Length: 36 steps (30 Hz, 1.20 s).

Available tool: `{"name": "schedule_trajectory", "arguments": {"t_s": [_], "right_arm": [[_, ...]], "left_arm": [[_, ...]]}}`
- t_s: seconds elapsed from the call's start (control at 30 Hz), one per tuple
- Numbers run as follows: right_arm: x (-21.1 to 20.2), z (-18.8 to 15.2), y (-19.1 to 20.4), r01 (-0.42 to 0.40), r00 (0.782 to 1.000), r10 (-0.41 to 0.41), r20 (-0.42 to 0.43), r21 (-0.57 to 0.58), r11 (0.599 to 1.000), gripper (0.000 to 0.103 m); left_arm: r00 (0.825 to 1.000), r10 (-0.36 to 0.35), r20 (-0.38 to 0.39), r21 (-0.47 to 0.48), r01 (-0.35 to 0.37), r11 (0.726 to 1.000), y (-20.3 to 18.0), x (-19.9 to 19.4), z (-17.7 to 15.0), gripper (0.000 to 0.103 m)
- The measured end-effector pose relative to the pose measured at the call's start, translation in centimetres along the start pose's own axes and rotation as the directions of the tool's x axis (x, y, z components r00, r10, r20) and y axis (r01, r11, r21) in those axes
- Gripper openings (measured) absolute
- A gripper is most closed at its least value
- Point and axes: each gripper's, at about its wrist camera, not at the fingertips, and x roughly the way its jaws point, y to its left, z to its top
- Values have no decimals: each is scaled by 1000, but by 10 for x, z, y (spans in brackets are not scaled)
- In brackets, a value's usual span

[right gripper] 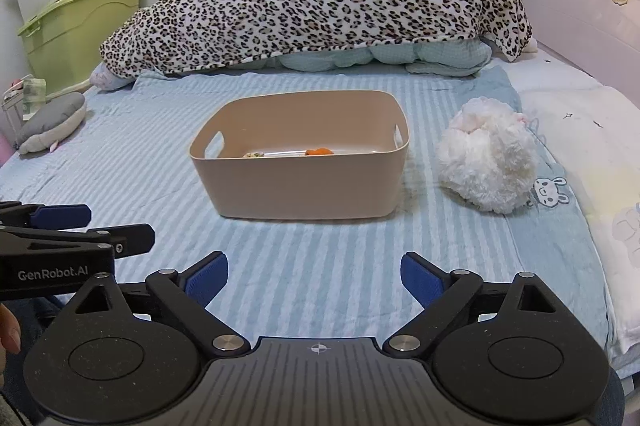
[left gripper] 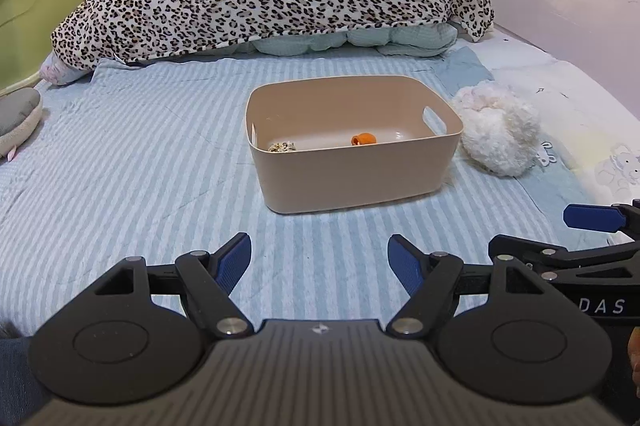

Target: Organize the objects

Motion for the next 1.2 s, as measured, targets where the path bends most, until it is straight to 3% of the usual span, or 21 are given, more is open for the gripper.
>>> {"name": "schedule_trajectory", "arguments": {"t_s": [0.47, 1.2], "right_arm": [[-19, -16, 10, 0, 1000, 0, -10, -22, 1000, 96], [-32, -17, 8, -1, 1000, 1, 7, -17, 1000, 98]], "left_arm": [[999, -27, -24, -11, 27, 1000, -1, -11, -20, 76], [998, -67, -15, -27, 67, 997, -2, -21, -22, 76]]}}
